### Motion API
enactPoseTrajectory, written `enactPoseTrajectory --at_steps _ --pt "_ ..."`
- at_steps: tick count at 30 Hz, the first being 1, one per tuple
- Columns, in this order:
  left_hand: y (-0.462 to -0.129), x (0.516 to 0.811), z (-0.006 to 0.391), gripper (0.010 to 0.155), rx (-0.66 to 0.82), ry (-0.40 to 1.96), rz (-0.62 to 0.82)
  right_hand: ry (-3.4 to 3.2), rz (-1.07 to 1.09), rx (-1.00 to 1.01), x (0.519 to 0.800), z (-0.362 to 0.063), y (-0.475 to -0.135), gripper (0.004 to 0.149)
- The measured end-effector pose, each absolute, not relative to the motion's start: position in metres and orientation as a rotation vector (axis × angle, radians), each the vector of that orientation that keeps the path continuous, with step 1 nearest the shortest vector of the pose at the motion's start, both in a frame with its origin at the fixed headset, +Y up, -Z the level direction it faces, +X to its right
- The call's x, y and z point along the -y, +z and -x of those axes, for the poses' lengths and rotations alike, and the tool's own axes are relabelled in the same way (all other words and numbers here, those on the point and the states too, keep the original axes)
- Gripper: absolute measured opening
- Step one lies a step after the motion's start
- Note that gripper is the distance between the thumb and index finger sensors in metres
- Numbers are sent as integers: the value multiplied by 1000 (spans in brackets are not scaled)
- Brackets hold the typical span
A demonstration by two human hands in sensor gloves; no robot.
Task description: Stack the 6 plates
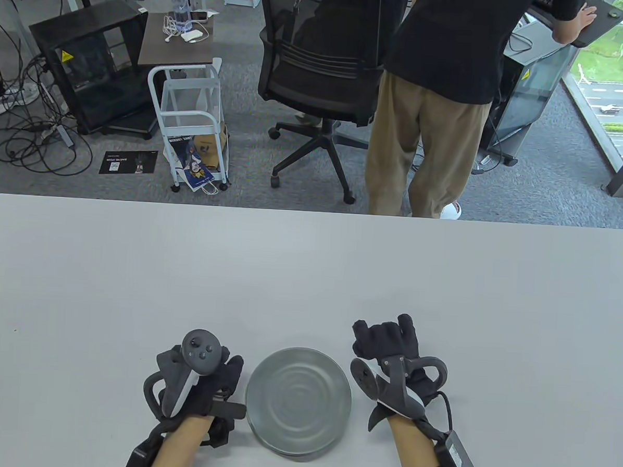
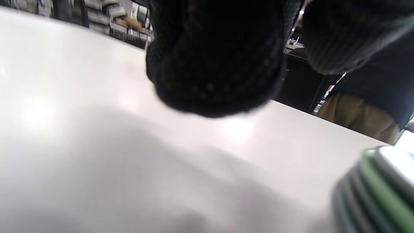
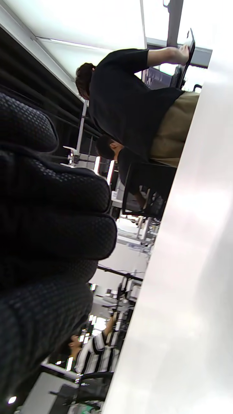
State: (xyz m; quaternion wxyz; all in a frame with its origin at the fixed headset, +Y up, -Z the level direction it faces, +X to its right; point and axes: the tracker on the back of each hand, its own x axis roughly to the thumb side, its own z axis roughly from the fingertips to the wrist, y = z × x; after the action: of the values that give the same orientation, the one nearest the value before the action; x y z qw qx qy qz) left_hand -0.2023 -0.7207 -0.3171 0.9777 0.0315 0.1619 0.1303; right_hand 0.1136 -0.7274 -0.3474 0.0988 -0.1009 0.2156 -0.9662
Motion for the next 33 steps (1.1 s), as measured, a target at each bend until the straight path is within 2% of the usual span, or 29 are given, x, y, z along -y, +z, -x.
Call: enactPoseTrajectory --at_steps 4,8,10,15,23,28,33 --pt "-311 713 192 54 -361 74 -244 -2879 257 -551 729 -112 -351 42" --pt "-303 707 179 52 -361 -41 -454 -2895 198 -563 730 -114 -352 45" --pt "-301 708 176 55 -358 -47 -488 -2901 181 -606 730 -114 -351 46" --pt "-302 714 175 62 -302 -11 -468 -2894 122 -601 730 -111 -348 53" --pt "-310 731 176 82 -220 -55 -283 -2991 47 -443 734 -111 -345 72" --pt "-312 733 182 94 -248 -60 -198 -2995 38 -366 739 -114 -346 80" --pt "-313 733 188 97 -265 -15 -167 -3008 49 -318 743 -114 -347 81"
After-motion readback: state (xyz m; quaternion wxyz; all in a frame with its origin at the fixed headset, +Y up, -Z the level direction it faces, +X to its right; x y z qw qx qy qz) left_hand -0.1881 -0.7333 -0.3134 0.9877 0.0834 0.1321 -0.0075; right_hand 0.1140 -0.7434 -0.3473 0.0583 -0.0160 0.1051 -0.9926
